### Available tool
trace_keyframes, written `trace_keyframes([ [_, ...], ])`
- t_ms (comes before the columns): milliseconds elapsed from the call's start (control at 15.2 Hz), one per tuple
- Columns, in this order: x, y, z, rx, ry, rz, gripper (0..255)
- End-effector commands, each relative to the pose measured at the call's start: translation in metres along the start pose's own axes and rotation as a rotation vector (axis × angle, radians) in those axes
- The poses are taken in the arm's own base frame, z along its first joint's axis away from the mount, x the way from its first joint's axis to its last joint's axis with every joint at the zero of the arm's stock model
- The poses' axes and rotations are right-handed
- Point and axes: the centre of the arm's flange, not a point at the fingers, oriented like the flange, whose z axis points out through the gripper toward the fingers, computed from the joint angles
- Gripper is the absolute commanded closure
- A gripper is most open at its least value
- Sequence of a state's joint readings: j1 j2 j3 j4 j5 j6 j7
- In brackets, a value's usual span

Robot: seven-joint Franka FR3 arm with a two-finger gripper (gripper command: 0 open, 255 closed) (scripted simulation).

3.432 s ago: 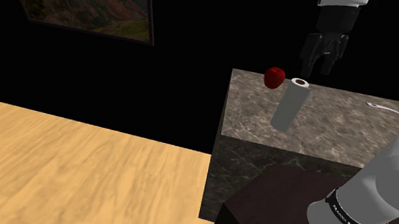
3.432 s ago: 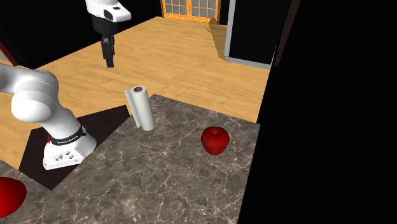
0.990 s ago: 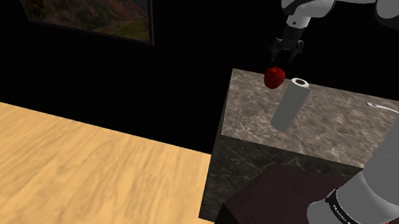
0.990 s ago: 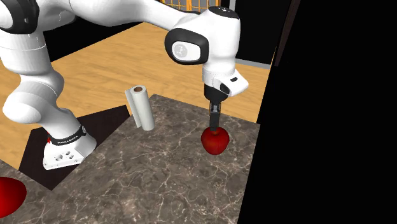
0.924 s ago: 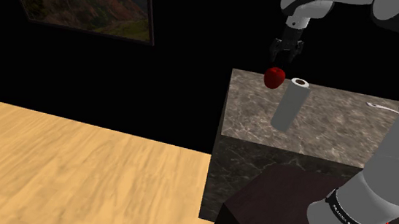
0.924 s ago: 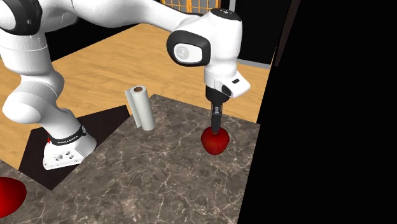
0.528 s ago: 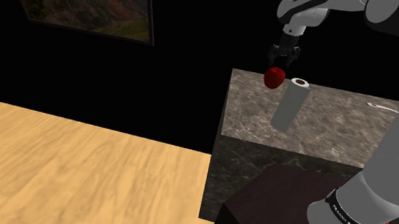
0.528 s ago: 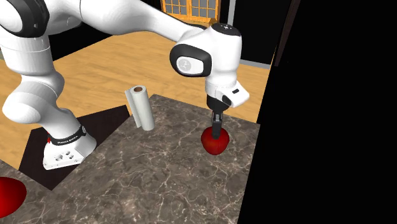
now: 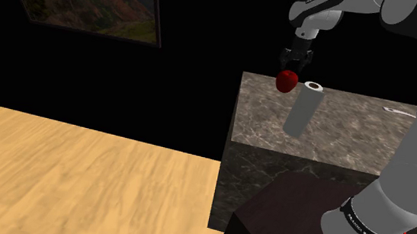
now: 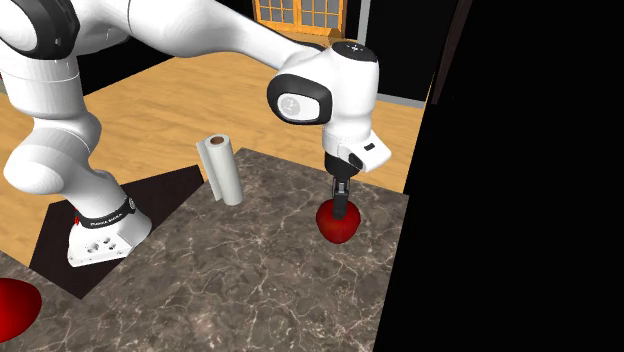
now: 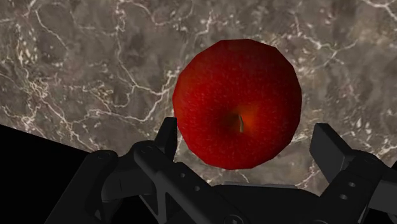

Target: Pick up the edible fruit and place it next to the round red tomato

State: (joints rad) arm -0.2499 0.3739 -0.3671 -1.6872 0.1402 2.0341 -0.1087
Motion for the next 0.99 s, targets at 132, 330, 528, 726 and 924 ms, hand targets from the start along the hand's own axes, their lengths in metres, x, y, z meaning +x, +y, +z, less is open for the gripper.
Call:
trace_keyframes([
  [132, 0.000, 0.000, 0.000, 0.000, 0.000, 0.000, 255],
  [330, 0.001, 0.000, 0.000, 0.000, 0.000, 0.000, 255],
  [528, 0.001, 0.000, 0.000, 0.000, 0.000, 0.000, 255],
  [726, 0.000, 0.000, -0.011, 0.000, 0.000, 0.000, 255],
  [924, 0.000, 0.000, -0.026, 0.000, 0.000, 0.000, 255],
])
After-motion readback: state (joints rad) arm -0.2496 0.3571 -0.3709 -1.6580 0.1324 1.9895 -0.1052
